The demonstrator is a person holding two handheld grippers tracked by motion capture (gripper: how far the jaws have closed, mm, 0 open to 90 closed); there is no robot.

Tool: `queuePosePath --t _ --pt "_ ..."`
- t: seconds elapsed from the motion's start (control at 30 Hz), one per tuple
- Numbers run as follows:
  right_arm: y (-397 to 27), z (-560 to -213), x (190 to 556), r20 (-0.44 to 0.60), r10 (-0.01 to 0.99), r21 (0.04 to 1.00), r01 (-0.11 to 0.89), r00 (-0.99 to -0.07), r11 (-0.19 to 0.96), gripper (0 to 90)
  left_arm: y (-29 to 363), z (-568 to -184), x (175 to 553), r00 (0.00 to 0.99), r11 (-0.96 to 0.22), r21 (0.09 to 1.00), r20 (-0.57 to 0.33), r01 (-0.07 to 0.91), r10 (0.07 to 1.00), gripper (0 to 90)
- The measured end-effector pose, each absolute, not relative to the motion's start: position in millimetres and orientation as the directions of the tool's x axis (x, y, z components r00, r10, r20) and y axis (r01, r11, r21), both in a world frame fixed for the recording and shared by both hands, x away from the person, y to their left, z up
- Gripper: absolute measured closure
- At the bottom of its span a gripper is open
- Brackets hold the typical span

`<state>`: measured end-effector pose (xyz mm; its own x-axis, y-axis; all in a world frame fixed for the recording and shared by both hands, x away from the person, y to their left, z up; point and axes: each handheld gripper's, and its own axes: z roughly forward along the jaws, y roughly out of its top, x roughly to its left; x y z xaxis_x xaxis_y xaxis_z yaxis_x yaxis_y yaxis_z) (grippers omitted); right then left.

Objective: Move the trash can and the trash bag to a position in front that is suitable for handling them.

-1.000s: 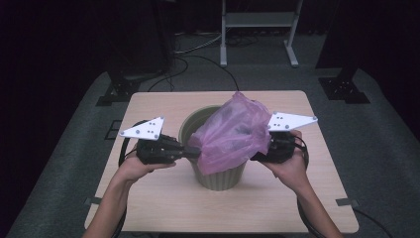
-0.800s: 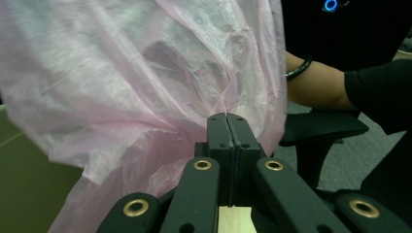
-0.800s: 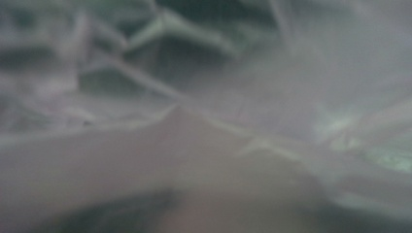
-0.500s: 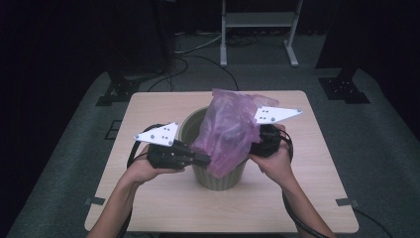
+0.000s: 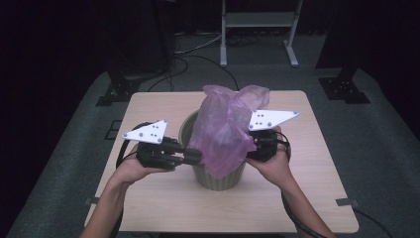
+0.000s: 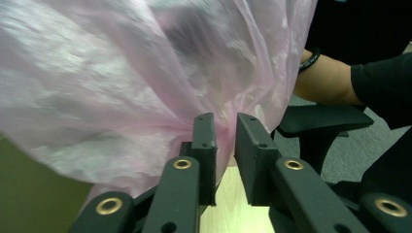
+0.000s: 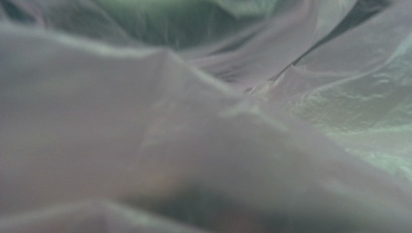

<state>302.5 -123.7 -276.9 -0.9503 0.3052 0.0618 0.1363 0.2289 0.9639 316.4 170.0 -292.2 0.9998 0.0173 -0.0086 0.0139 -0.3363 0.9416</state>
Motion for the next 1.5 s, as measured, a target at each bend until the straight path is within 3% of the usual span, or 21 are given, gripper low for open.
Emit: queuePosePath --t 0.23,0.43,0.57,0.67,0.7,0.77,0.8,0.9,1.0,1.33,1.5 --pt "-120 -276 296 0.032 0.278 0.96 0.107 -0.96 0.259 90.0 182 -278 323 0.996 -0.346 0.938 0.015 0.018 0.093 63.1" --pt "-118 -276 294 0.026 0.262 0.956 0.1 -0.965 0.274 90.0 184 -266 338 0.989 -0.323 0.945 -0.006 0.054 0.149 43.0" --pt "-116 -276 292 0.023 0.253 0.953 0.098 -0.967 0.287 90.0 178 -263 351 0.989 -0.327 0.942 -0.03 0.076 0.143 32.9" --pt "-115 -276 291 0.017 0.247 0.95 0.093 -0.969 0.298 90.0 175 -261 357 0.992 -0.315 0.946 -0.039 0.076 0.124 32.2" --pt "-114 -276 291 0.014 0.243 0.949 0.09 -0.97 0.301 90.0 174 -261 358 0.993 -0.316 0.946 -0.037 0.071 0.113 34.1" --pt "-114 -276 290 0.012 0.242 0.948 0.088 -0.97 0.305 90.0 174 -261 358 0.995 -0.313 0.948 -0.028 0.058 0.1 48.3" --pt "-113 -276 290 0.009 0.24 0.948 0.085 -0.971 0.308 90.0 173 -262 357 0.997 -0.309 0.951 -0.009 0.031 0.073 60.3" --pt "-112 -277 289 0.007 0.242 0.946 0.085 -0.97 0.312 90.0 172 -264 356 0.998 -0.309 0.951 -0.005 0.026 0.067 79.0" --pt "-114 -277 291 0.013 0.251 0.947 0.092 -0.968 0.309 83.7 173 -267 355 0.999 -0.298 0.955 0.0 0.016 0.053 87.4" --pt "-123 -281 307 0.052 0.334 0.954 0.146 -0.941 0.263 60.9 173 -274 349 1.0 -0.28 0.96 0.001 0.001 0.005 89.7" --pt "-112 -282 308 0.028 0.318 0.946 0.128 -0.948 0.297 57.9 165 -274 348 1.0 -0.286 0.958 -0.001 -0.006 -0.024 89.7"
